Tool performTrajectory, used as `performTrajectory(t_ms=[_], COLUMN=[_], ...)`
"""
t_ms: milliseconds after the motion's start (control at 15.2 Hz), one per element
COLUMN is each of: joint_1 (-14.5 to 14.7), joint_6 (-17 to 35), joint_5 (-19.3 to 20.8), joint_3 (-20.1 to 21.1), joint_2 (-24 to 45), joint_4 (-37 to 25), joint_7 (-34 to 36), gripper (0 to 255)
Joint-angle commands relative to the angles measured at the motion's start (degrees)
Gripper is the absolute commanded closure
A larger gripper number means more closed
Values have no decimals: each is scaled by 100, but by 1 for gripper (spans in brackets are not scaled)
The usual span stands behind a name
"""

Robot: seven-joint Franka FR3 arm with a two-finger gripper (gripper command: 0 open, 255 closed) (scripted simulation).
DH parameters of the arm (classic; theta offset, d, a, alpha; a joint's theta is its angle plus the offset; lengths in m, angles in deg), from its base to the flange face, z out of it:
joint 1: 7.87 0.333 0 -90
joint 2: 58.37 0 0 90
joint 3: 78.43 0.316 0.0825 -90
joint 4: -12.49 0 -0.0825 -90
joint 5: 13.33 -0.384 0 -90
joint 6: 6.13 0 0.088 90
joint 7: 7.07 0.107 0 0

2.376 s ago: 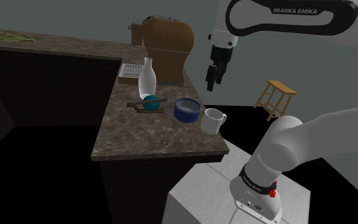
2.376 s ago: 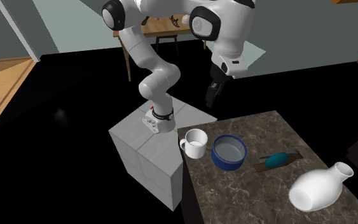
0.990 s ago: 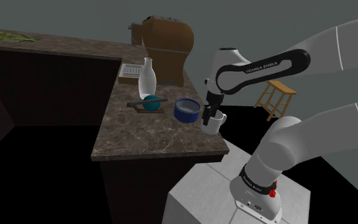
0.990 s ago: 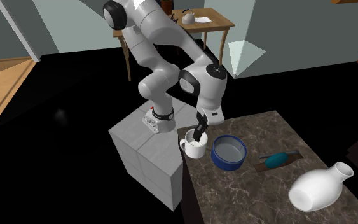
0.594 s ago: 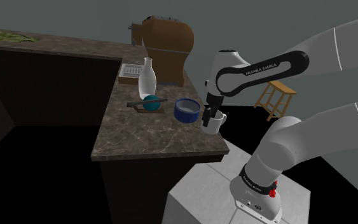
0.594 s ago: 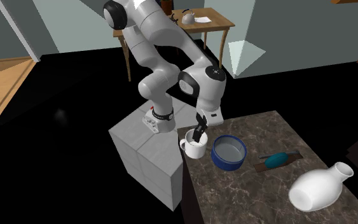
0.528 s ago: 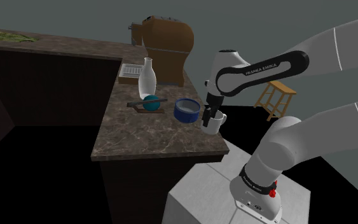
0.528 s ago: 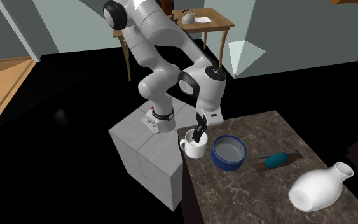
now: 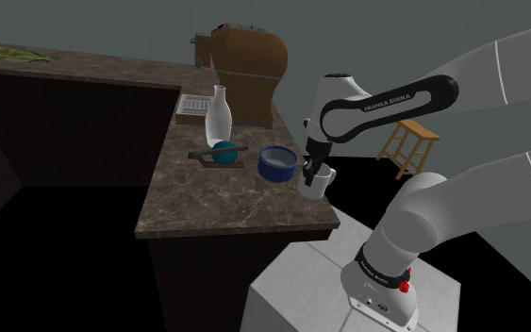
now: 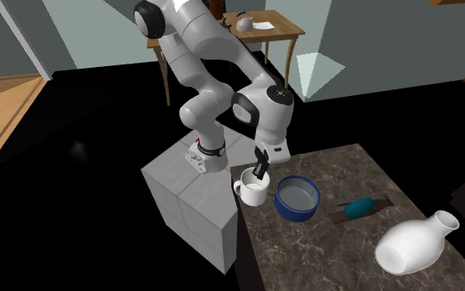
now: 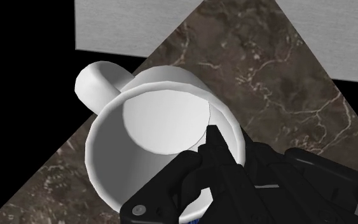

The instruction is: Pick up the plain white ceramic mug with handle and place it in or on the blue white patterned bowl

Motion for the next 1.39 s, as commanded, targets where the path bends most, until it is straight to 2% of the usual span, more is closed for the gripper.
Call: performTrajectory(t_ms=[0, 132, 1320], joint_1=[-2, -2, 42], joint_6=[2, 1, -1715], joint_5=[2, 2, -147], joint_3=[-2, -1, 158], joint_2=[4, 1, -682], joint_4=[2, 4, -1031], joint_7=[-1, -1, -29], gripper=[255, 255, 255])
